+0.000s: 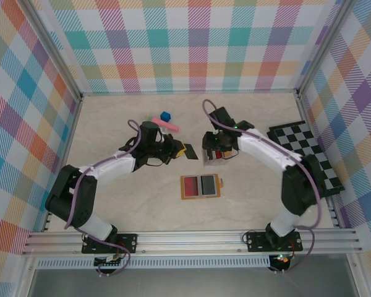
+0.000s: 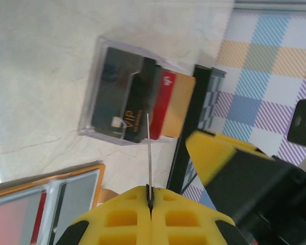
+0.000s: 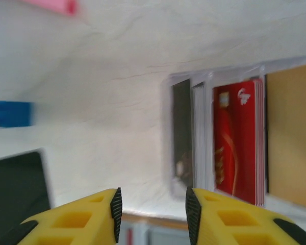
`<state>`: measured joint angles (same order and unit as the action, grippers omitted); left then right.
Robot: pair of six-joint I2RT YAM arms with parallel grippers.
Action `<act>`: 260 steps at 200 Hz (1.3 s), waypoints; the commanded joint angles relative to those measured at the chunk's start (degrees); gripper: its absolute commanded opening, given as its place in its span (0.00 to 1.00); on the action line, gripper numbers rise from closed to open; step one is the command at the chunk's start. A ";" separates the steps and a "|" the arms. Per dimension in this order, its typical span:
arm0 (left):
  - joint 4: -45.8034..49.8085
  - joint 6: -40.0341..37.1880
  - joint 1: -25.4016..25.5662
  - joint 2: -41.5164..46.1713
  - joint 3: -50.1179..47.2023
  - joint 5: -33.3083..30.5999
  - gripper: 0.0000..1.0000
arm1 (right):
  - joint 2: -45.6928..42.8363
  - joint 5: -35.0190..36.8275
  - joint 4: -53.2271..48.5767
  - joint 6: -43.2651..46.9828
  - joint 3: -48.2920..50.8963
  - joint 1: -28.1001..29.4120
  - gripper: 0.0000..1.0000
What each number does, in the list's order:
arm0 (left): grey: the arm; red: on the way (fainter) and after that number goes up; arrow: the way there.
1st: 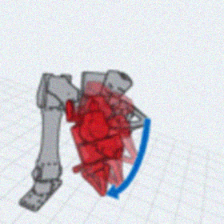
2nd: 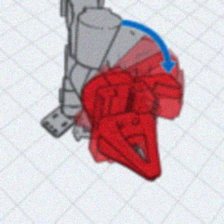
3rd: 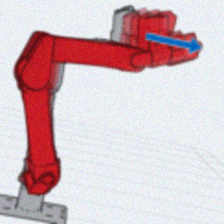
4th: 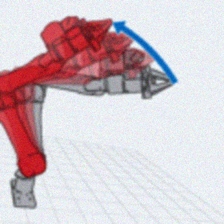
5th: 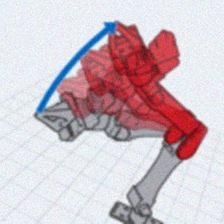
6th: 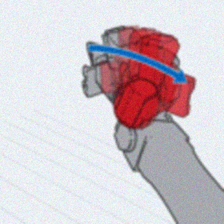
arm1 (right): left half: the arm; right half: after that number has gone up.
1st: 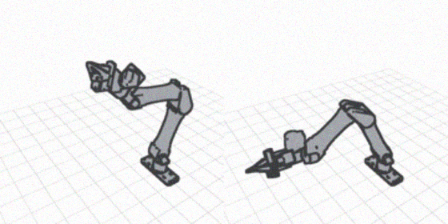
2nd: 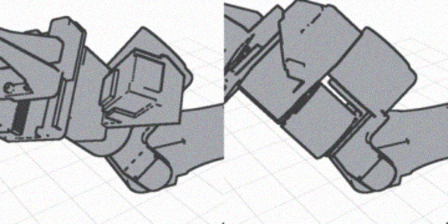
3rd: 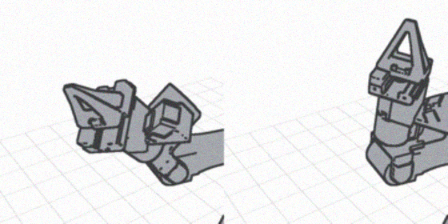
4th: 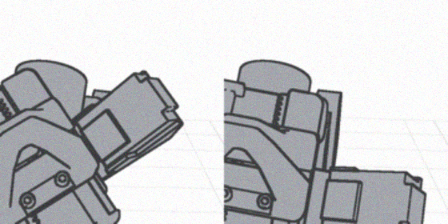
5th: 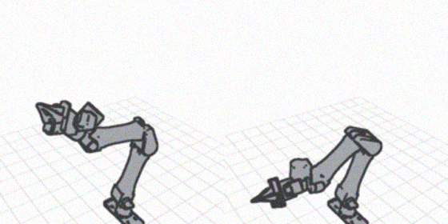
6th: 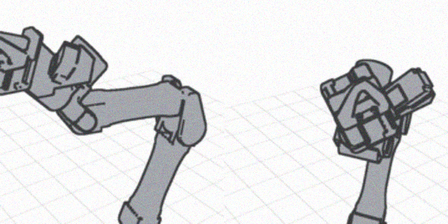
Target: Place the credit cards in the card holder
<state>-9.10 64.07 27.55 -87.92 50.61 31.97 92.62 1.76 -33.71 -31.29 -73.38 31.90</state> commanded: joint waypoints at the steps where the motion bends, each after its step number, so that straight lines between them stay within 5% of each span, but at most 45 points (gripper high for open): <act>1: -9.95 -5.95 -0.35 3.15 -1.53 1.92 0.00 | -7.37 -20.45 7.62 -4.98 5.10 -5.25 0.41; 17: -14.40 -7.08 -0.37 2.67 -1.91 3.64 0.00 | -9.11 -29.16 9.79 -6.96 7.17 -7.90 0.47; 64: -21.37 -6.74 -0.07 1.49 -0.12 10.02 0.00 | -10.54 -38.71 13.11 -6.32 8.65 -8.26 0.49; 102: -25.35 -3.27 0.21 0.27 0.23 12.43 0.00 | -10.05 -38.81 15.23 -7.40 9.22 -8.34 0.48; 184: -26.51 -1.88 0.65 -0.10 1.13 14.71 0.00 | -7.83 -48.16 20.87 -9.70 9.79 -10.40 0.15; 203: -23.21 -3.13 0.61 -0.23 1.25 14.09 0.10 | -9.31 -46.86 17.63 -7.40 9.75 -10.57 0.00; 216: -19.49 -4.22 0.65 -0.24 1.70 13.46 0.32 | -10.61 -45.11 14.47 -5.35 9.76 -10.64 0.00; 260: 3.41 -14.77 1.13 2.83 2.30 5.35 0.57 | -14.26 -31.07 1.94 1.33 11.81 -10.07 0.00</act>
<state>-21.63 57.23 28.10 -87.88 51.57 42.46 80.79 -38.98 -22.72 -35.44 -63.94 21.45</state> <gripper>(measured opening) 0.544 0.042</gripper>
